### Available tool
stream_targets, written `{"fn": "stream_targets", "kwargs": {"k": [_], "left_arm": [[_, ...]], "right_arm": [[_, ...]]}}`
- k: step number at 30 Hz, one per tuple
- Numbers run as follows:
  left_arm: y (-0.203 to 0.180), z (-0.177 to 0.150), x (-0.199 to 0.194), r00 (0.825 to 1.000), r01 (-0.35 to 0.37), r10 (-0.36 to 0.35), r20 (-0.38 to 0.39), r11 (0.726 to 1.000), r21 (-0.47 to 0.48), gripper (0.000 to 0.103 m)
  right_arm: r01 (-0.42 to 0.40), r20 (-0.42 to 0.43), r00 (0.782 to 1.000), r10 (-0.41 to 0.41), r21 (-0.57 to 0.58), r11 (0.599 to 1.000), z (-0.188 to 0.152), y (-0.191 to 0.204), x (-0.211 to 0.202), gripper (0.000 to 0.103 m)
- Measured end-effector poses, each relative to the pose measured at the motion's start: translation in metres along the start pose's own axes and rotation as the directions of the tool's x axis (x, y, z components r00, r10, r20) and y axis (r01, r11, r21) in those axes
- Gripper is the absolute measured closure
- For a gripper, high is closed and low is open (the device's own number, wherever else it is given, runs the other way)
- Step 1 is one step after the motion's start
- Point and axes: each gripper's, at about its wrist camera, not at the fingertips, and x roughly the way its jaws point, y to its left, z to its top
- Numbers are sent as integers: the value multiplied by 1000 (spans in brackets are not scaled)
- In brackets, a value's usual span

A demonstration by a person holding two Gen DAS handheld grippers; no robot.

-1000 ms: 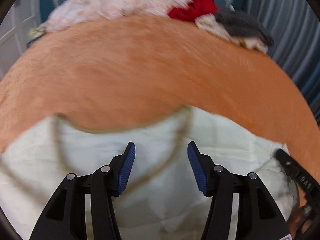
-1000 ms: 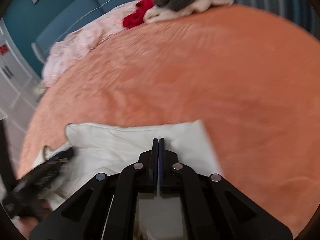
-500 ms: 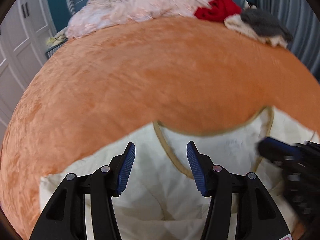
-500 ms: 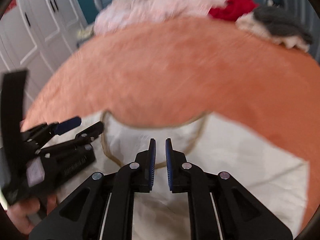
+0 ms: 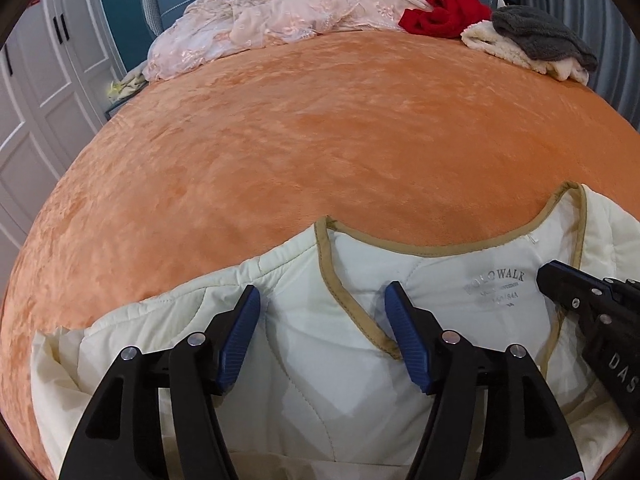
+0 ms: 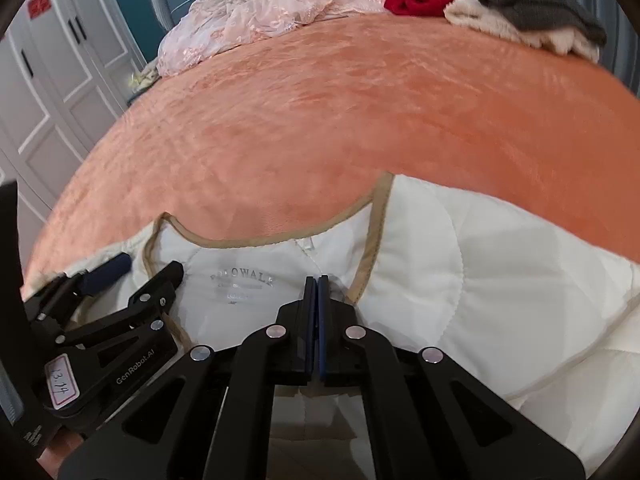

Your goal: Fold large clothes

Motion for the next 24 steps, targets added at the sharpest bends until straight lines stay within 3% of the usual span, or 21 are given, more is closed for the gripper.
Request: {"fn": "stream_targets", "kwargs": {"k": [6,16,19,21,24], "left_arm": [[-1,-2,1,999,-20,20,30,1000,-5,36],[3,-4,-2,998,-10,12,62,999,-31,34],[18,-1,-16,999,-9,13,50,996,-83,34],[38,-1,-37,998,-2,11,61,989,-147,34],[68,-8,-72,992,-35,57,116,983,-183,35]], "right_arm": [[39,21,999,-38,-31,999,-2,2,2,103],[30,66,997,-30,-5,1000,-4,-1,-3,103],[80,147,985,-93,92,993,-5,-16,-29,103],[105,185,974,-131,142,984,-5,-28,-54,95],[33,185,981,-55,119,992,-9,-28,-75,91]]}}
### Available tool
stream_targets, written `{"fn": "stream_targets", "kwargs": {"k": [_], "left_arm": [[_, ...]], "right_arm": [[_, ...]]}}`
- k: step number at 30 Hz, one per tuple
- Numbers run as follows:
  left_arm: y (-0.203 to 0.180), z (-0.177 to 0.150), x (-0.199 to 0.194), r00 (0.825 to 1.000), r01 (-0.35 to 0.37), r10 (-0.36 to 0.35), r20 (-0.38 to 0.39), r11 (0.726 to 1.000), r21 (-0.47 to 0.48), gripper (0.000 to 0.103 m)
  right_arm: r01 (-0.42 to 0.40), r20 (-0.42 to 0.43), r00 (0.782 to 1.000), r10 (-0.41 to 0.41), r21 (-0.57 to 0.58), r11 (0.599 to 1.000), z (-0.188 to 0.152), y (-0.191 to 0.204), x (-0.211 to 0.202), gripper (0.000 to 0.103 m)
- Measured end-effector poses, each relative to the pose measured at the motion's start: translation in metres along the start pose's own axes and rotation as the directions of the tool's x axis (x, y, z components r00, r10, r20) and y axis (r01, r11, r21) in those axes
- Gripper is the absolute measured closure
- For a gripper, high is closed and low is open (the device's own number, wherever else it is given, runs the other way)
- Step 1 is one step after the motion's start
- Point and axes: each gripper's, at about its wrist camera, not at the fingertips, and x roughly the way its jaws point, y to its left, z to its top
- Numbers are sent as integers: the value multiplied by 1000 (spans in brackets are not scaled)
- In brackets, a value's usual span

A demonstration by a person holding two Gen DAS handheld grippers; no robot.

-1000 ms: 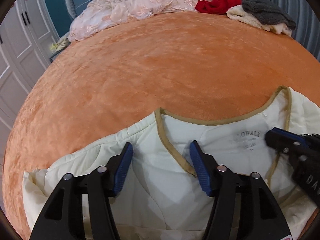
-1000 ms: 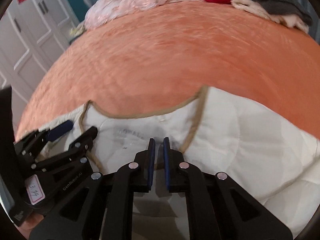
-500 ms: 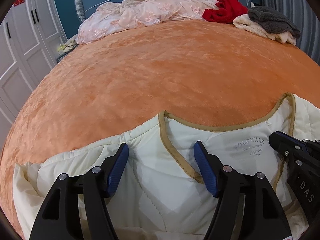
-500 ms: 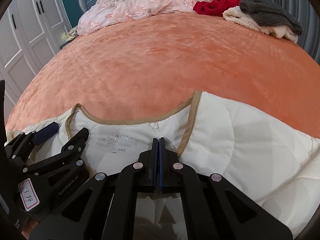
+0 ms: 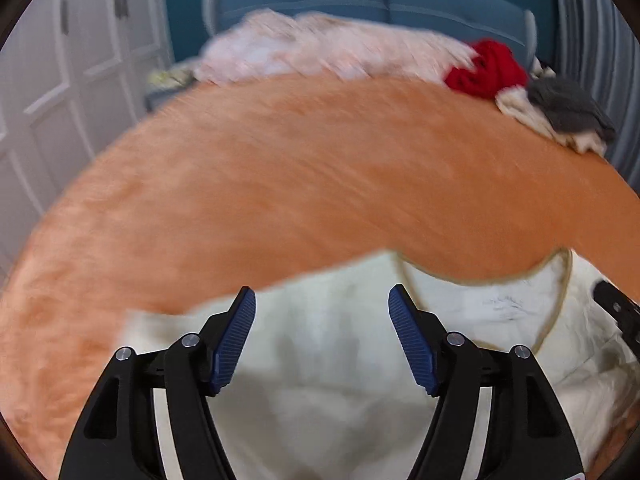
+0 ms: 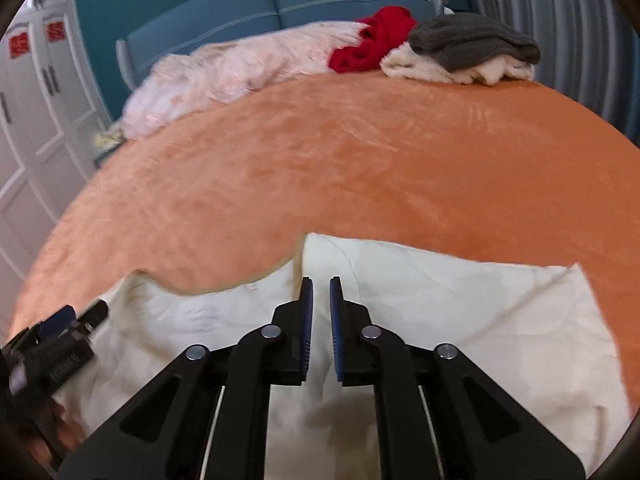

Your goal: Fold large clothes

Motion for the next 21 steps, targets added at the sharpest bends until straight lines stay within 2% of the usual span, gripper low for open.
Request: {"fn": "stream_targets", "kwargs": {"k": [1,4,5,8,17,19,21], "left_arm": [[8,0,-5,1000,-13,13,2,1000,10,35],[16,-4,3,998,8,-7,-61,1000,23,35],[14,-8,10,996,12,-8,-92,999,36,35],[9,-19,22,993,10,-3,-120,998,63,35],[3,-37,37,994,-11,20,-104,996,84,29],[4,-36,38,994,-11,19,-108,997,74,28],[7,-33,37,993,-11,18,-115,998,68,27]], "right_arm": [[-34,-28,999,33,-21,999,-3,4,-3,87],[-78,-119,991,66,-103,992,-15,24,8,75],[-77,-153,987,57,-127,989,-19,30,16,74],[-44,-196,980,10,-172,984,-24,39,32,72],[-36,-195,981,1,-172,984,-30,40,37,70],[-14,-173,985,-14,-157,987,-29,37,32,69],[42,-137,989,-58,-118,992,-27,30,22,68]]}}
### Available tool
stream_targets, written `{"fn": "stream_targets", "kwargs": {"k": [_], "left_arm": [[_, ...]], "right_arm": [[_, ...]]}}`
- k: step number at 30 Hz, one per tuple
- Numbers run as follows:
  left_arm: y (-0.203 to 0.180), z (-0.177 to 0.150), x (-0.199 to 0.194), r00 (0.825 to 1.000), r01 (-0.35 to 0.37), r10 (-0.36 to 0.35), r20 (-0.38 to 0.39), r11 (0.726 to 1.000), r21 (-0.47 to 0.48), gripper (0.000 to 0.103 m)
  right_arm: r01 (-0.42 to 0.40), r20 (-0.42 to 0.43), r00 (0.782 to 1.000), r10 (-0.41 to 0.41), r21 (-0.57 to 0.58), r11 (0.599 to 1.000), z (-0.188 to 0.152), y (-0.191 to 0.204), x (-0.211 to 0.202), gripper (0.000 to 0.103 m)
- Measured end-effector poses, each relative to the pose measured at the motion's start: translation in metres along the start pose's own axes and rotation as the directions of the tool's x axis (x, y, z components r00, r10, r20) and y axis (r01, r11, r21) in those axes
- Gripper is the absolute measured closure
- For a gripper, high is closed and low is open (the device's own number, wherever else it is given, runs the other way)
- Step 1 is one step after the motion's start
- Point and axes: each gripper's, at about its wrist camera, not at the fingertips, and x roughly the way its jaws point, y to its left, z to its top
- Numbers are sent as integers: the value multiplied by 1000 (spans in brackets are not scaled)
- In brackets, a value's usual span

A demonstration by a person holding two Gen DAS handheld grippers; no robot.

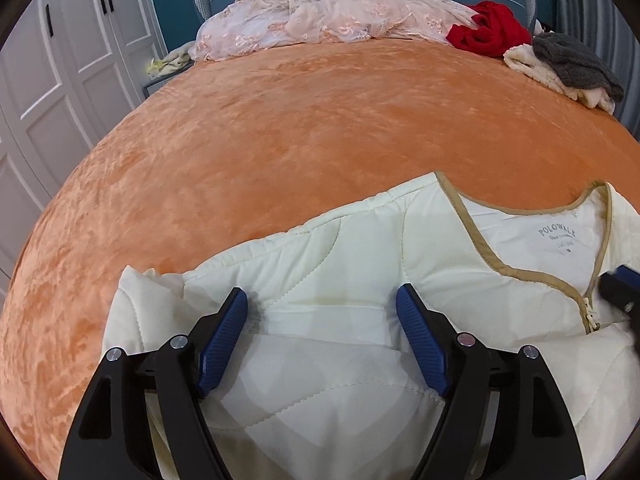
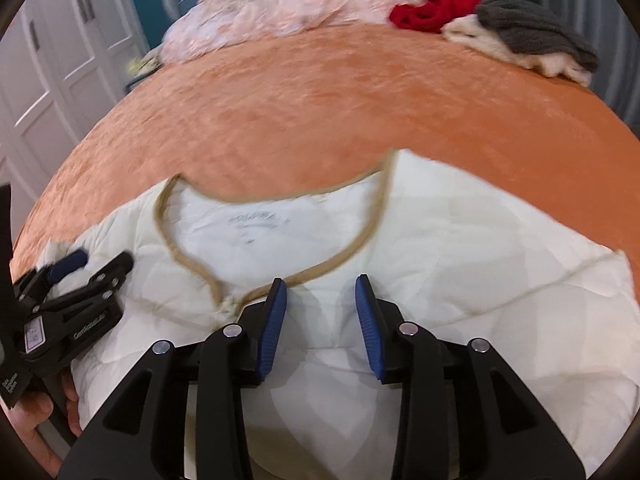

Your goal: Fold large clothes

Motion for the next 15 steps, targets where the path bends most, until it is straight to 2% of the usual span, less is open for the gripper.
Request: {"fn": "stream_targets", "kwargs": {"k": [1,3,5,6,7,8,10,11,13,15], "left_arm": [[2,1,-2,1000,0,0,-4,1000,-6,27],[10,0,-12,1000,-8,7,-10,999,-32,27],[18,-4,-22,1000,-3,2,-15,998,-59,27],[25,-8,-34,1000,14,-15,-11,997,-76,27],[29,-13,-47,1000,30,-30,-4,996,-84,27],[30,-17,-58,999,37,-37,2,996,-82,27],[33,-32,-89,999,41,-40,11,997,-61,27],[36,-44,-108,999,52,-51,14,997,-48,27],[41,-63,-132,998,69,-69,7,997,-32,27],[49,-91,-159,997,77,-77,-15,997,-25,27]], "right_arm": [[27,23,999,-28,39,999,0,-8,-10,66],[48,64,997,-53,78,996,-4,-18,-31,54],[57,123,990,-66,70,996,-9,-23,-63,34],[50,172,983,-60,59,997,-15,-25,-86,29],[44,212,976,-55,57,997,-21,-27,-103,14],[35,262,964,-49,57,998,-29,-30,-124,5],[24,346,937,-40,50,998,-51,-35,-163,5],[20,362,931,-33,41,999,-60,-37,-177,5],[-10,358,934,1,25,1000,-85,-44,-206,5],[-34,313,949,31,3,999,-107,-51,-225,5]]}}
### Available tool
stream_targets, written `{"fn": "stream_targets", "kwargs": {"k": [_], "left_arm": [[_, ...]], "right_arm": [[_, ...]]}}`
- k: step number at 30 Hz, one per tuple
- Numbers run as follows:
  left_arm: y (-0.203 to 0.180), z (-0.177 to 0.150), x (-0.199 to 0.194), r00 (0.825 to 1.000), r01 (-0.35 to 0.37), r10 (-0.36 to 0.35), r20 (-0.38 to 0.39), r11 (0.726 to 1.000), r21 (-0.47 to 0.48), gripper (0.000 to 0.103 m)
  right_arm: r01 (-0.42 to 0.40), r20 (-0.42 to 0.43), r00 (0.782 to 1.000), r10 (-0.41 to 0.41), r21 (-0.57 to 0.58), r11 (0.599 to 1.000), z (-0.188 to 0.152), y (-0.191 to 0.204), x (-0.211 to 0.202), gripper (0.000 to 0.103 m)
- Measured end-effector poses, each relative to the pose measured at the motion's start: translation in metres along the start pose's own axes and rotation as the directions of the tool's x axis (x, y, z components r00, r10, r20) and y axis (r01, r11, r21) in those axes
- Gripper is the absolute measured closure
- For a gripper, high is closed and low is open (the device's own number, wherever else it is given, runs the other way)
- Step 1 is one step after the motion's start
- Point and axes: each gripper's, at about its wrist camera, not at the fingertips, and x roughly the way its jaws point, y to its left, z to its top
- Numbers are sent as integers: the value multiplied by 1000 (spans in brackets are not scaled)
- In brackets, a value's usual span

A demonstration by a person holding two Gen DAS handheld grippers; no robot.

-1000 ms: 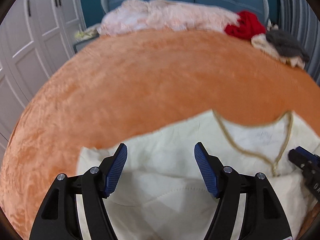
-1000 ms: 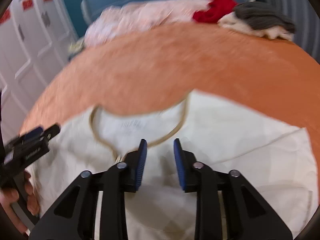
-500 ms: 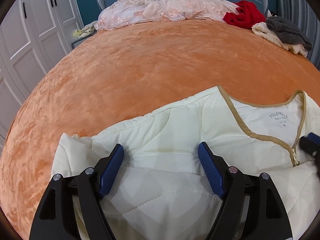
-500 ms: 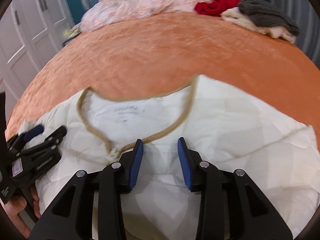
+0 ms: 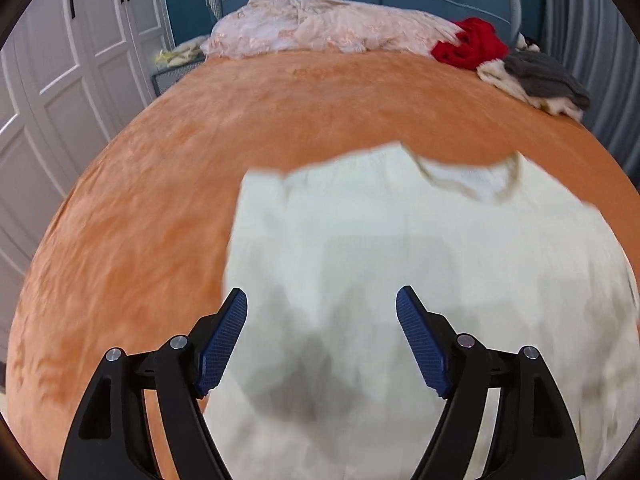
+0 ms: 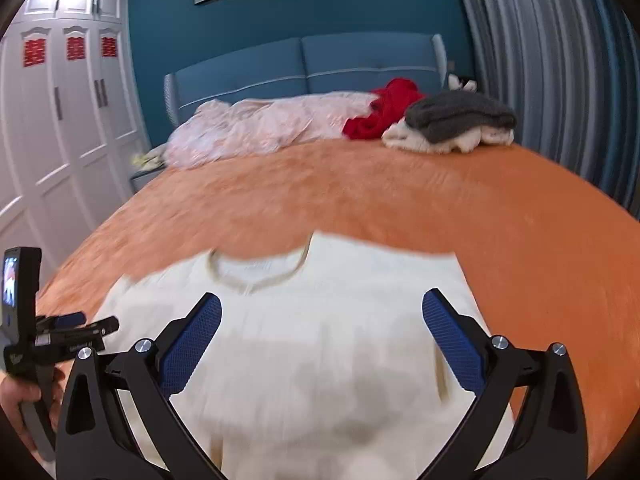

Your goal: Fold large clothes

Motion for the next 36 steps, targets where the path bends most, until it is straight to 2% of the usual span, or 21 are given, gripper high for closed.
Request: {"fn": "stream_targets", "kwargs": {"k": [2,4,5,7,10,11,14,16,20,24,26,27,28,29,31,33,34,35,36], "left_arm": [[7,-29,-22,1000,-24,24,-11,1000,5,27],[17,-64,-42,998,-61,61,-35,998,11,27],[23,-79,-49,996,-80,80,-47,997,3,26],[40,-116,-60,988,-118,114,-104,993,-31,24],[63,-156,-64,976,-131,109,-187,985,-113,23],[68,-164,-66,974,-137,109,-197,982,-134,22],[81,-188,-77,975,-126,81,-205,968,-217,18],[86,-196,-83,974,-122,66,-216,958,-259,18],[97,-208,-93,975,-82,4,-221,935,-344,18],[101,-222,-91,972,-50,-41,-231,925,-376,17],[100,-225,-92,975,-45,-41,-218,926,-375,16],[99,-225,-91,975,-46,-39,-218,927,-372,16],[97,-223,-90,975,-43,-40,-217,929,-367,16],[96,-221,-88,975,-44,-39,-220,933,-358,16],[93,-219,-86,973,-41,-41,-228,938,-344,16],[92,-216,-84,971,-30,-51,-235,944,-330,19],[91,-214,-85,969,-16,-65,-237,946,-324,29],[90,-213,-87,968,6,-86,-236,948,-319,43],[87,-210,-89,964,45,-122,-234,949,-313,52]], "right_arm": [[38,-62,997,-42,-57,998,-23,-6,-25,5],[126,-122,982,-144,-140,982,-48,-14,-47,5],[172,-159,967,-200,-176,969,-62,-21,-57,5],[216,-230,940,-253,-177,960,-87,-40,-73,5],[295,-318,888,-333,-162,942,-123,-74,-92,5],[306,-338,878,-340,-150,940,-131,-83,-98,5],[322,-377,866,-328,-82,943,-150,-107,-113,5],[286,-417,873,-252,19,958,-156,-123,-116,5],[244,-447,882,-150,159,957,-167,-137,-117,5],[221,-448,886,-116,189,957,-172,-136,-120,5],[199,-447,890,-94,194,961,-174,-133,-122,5],[195,-445,891,-91,193,962,-175,-132,-123,7],[189,-444,892,-87,193,963,-175,-130,-123,14],[174,-443,894,-68,202,964,-175,-129,-122,26],[152,-443,896,-30,242,958,-176,-128,-124,35],[158,-439,898,-28,262,952,-176,-129,-125,47],[150,-437,899,-9,289,946,-176,-130,-125,58],[142,-435,900,8,311,940,-175,-130,-126,67],[124,-432,901,35,336,934,-175,-130,-127,73]]}}
